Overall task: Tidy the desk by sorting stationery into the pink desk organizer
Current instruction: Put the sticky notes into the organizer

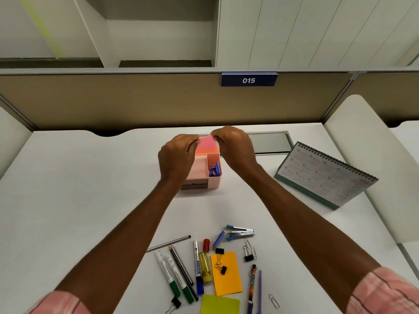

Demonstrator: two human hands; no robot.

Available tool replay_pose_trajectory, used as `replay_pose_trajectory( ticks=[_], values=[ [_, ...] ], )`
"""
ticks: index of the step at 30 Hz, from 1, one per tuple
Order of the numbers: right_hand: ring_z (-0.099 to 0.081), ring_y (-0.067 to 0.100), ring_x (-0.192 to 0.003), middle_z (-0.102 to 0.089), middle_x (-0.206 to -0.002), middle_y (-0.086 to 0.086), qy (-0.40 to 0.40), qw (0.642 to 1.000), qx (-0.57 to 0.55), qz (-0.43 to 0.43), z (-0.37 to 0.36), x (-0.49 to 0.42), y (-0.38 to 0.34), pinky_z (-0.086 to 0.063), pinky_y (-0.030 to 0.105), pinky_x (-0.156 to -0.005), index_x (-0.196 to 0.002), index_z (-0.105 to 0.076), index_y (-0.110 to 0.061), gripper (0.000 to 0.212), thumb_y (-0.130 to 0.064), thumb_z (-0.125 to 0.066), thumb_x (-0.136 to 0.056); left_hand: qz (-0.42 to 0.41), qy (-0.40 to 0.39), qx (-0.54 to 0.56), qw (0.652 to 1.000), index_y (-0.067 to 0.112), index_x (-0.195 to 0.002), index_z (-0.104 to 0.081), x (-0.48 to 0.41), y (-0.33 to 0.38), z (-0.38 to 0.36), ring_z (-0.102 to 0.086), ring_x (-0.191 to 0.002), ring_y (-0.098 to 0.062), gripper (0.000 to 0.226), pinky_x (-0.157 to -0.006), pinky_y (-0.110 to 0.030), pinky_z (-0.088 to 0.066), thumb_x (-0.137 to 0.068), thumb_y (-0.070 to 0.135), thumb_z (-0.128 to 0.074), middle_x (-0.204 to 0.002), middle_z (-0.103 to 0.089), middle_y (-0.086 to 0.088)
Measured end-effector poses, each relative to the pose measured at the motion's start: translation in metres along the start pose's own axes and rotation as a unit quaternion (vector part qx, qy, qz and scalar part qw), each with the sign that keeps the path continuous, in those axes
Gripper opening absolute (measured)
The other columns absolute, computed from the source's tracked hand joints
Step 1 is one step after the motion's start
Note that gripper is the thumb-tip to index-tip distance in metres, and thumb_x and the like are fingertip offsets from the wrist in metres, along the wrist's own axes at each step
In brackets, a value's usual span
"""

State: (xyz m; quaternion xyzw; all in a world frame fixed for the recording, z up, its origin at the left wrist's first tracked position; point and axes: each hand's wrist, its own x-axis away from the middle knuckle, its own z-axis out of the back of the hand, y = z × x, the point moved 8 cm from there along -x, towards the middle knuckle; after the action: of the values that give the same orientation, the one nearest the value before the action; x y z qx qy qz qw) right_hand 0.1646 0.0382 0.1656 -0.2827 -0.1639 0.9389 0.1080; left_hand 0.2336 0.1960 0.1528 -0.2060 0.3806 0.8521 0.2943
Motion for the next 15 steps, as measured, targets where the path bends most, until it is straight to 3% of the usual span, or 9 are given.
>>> replay_pose_trajectory(
  ticks=[9,13,15],
  values=[
    [-0.069,0.028,-0.078,-0.076,-0.087,0.007,-0.054,0.997,0.055,0.000,-0.038,-0.009,0.027,-0.055,0.035,-0.061,-0.094,-0.079,-0.014,0.016,-0.005,-0.069,-0.086,0.018,-0.081,-0.038,0.996,0.022,-0.114,-0.078,-0.005,-0.024,-0.044,-0.075,-0.088,-0.024,0.023,-0.076,-0.036,-0.062,-0.093,0.029,-0.072,-0.106,-0.079,-0.001],
    [-0.067,0.023,-0.076,-0.075,-0.083,-0.001,-0.098,0.991,0.092,-0.006,-0.056,-0.008,0.037,-0.046,0.026,-0.056,-0.085,-0.077,-0.022,0.012,-0.016,-0.068,-0.090,0.023,-0.130,-0.042,0.990,0.022,-0.115,-0.078,-0.005,-0.034,-0.061,-0.074,-0.087,-0.024,0.023,-0.080,-0.037,-0.061,-0.096,0.031,-0.070,-0.105,-0.079,-0.001],
    [-0.067,0.021,-0.076,-0.076,-0.082,-0.002,-0.114,0.990,0.084,-0.003,-0.066,-0.007,0.040,-0.051,0.027,-0.058,-0.087,-0.077,-0.024,0.009,-0.023,-0.069,-0.091,0.022,-0.155,-0.048,0.986,0.021,-0.115,-0.077,-0.005,-0.039,-0.070,-0.072,-0.089,-0.026,0.023,-0.080,-0.034,-0.056,-0.098,0.031,-0.066,-0.105,-0.079,-0.002]
  ],
)
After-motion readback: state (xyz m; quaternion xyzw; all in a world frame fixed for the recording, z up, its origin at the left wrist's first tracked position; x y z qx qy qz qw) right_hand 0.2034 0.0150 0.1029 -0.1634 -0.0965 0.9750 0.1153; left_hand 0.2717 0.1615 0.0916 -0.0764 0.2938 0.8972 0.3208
